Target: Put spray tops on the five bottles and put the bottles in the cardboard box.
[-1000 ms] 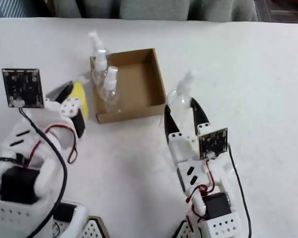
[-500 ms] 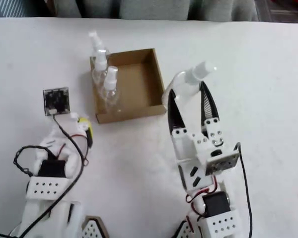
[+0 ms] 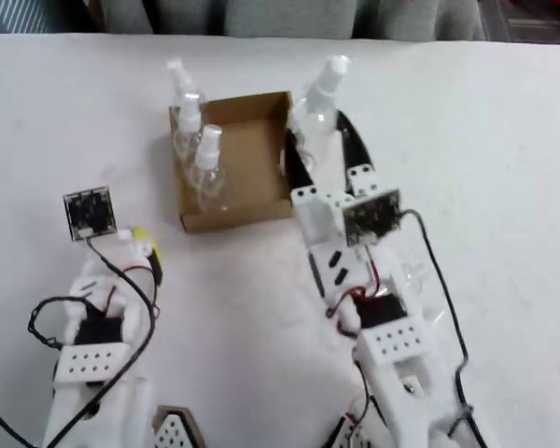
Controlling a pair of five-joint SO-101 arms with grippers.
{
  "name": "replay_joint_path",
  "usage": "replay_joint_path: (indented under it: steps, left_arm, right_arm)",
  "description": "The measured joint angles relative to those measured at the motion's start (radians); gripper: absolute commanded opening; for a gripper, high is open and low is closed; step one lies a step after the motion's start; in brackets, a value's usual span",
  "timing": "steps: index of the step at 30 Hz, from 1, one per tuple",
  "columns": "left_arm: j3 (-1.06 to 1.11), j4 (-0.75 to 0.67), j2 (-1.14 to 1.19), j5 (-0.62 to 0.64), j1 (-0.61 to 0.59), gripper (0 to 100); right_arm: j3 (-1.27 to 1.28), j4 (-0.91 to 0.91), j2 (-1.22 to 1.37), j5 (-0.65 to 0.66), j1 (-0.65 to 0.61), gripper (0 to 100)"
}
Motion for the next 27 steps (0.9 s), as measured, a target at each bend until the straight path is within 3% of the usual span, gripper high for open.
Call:
replay_joint_path:
  steps: [4,10,21,27]
  left_arm:
    - [0.038,-0.109,0.0,-0.002,0.0,3]
    - [0.038,-0.133,0.0,0.0,0.0,3]
    - [0.038,-0.133,0.0,0.0,-0.002,3]
    - [0.038,-0.133,0.0,0.0,-0.002,3]
  right_arm:
    - [-0.064,-0.127,0.236,-0.048,-0.011,8.4]
    - [-0.176,-0.371,0.56,-0.173,-0.011,8.4]
    - [-0.483,-0.715,1.114,0.018,-0.021,8.4]
    - [-0.652,-0.793,1.329,0.068,-0.026,8.4]
